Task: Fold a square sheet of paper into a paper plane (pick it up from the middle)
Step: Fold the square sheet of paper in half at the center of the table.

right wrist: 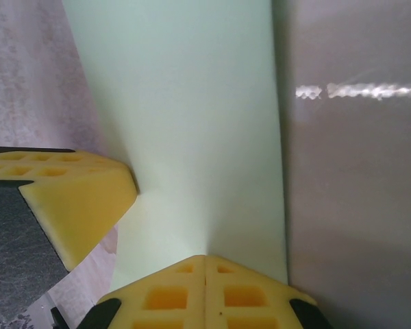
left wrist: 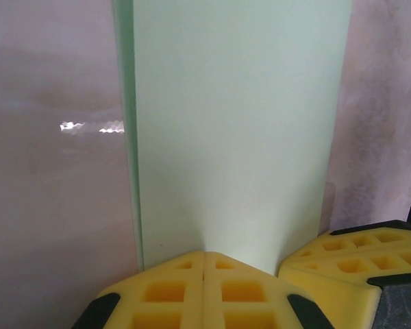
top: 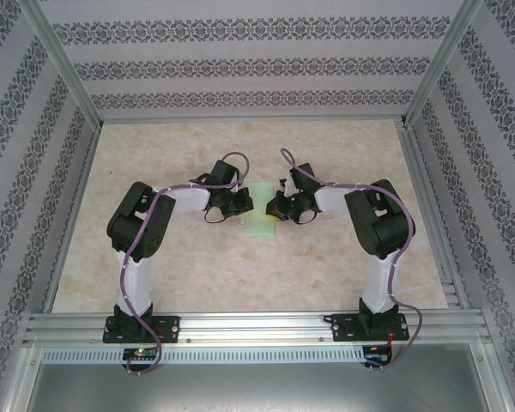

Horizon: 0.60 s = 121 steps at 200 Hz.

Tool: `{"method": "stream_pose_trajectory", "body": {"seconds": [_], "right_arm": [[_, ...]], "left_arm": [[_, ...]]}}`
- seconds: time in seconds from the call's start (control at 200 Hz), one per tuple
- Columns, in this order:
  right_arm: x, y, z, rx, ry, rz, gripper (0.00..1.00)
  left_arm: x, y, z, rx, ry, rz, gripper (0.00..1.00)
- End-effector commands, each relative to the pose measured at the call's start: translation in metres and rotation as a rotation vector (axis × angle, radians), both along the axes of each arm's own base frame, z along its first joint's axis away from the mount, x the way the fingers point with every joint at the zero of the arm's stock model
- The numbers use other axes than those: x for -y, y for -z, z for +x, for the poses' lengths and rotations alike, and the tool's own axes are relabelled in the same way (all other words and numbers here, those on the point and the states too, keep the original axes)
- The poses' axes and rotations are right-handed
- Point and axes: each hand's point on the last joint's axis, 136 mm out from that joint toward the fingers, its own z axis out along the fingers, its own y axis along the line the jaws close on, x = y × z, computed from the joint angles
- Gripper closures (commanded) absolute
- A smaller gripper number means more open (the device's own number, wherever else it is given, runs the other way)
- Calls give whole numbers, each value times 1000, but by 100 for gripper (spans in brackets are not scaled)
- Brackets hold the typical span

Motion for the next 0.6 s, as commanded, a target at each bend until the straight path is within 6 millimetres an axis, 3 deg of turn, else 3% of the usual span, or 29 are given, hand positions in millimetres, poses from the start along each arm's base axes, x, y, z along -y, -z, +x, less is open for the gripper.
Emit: {"method": "stream_pose_trajectory", "body": {"seconds": [0.0, 0.425, 0.599], "right_arm": [[1, 3, -16, -16, -12, -10, 100], [8, 4, -51, -23, -74, -27, 100], [1, -11, -37, 29, -77, -9, 100]], "left_arm": [[-68, 96, -77, -297, -27, 338, 100], [-73, 103, -82, -297, -38, 351, 100], [-72, 104, -81, -292, -38, 349, 100]]}}
